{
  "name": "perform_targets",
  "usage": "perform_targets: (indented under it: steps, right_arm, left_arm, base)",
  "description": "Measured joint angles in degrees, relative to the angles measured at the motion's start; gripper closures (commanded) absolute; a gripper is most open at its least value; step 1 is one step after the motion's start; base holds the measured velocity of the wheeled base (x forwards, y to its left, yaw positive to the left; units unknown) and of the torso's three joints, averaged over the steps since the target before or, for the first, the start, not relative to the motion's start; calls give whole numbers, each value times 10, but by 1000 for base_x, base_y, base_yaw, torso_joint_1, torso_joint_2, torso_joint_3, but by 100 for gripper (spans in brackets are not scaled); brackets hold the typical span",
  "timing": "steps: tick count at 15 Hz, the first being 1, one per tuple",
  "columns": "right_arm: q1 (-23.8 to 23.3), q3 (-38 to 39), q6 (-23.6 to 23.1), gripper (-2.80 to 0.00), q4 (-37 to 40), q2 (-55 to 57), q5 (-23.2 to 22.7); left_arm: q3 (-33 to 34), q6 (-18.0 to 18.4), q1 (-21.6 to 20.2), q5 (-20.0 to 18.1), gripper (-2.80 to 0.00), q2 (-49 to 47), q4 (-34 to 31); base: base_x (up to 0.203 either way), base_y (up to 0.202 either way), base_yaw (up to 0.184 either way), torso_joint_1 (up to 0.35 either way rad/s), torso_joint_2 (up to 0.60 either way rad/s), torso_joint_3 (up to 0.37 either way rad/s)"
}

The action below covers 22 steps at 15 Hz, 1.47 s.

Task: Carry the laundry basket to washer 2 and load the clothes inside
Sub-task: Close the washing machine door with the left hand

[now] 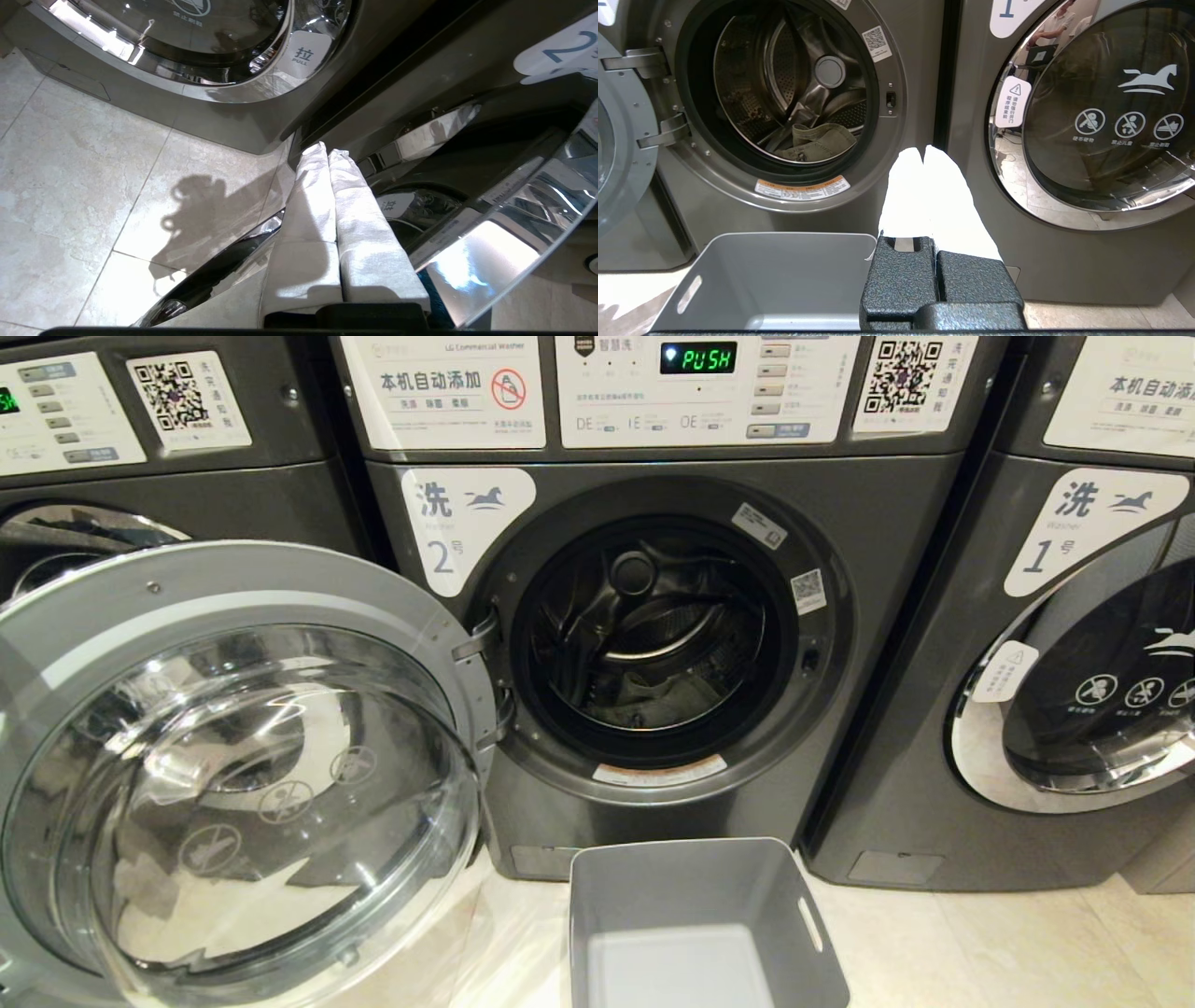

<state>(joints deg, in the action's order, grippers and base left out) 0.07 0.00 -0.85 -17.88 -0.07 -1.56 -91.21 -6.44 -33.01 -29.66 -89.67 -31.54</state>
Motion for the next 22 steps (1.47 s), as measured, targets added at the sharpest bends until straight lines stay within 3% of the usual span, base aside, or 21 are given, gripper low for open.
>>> perform_targets:
  steps: [5,7,12,17,22]
  right_arm:
    - [0,0,0,0,0,0,0]
    - [0,0,0,0,0,0,0]
    - [0,0,0,0,0,0,0]
    - [0,0,0,0,0,0,0]
    - [0,0,0,0,0,0,0]
  left_arm:
    - [-1,-3,29,-3,0,44,-61]
    - [0,-5,39,-33,0,61,-97]
    - [4,-5,71,-35,0,81,-123]
    - [5,-8,120,-38,0,84,-167]
    - [4,-41,184,-38,0,85,-183]
  base:
    - [0,0,0,0,0,0]
    - [0,0,0,0,0,0]
    - [0,0,0,0,0,0]
    - [0,0,0,0,0,0]
    - [0,0,0,0,0,0]
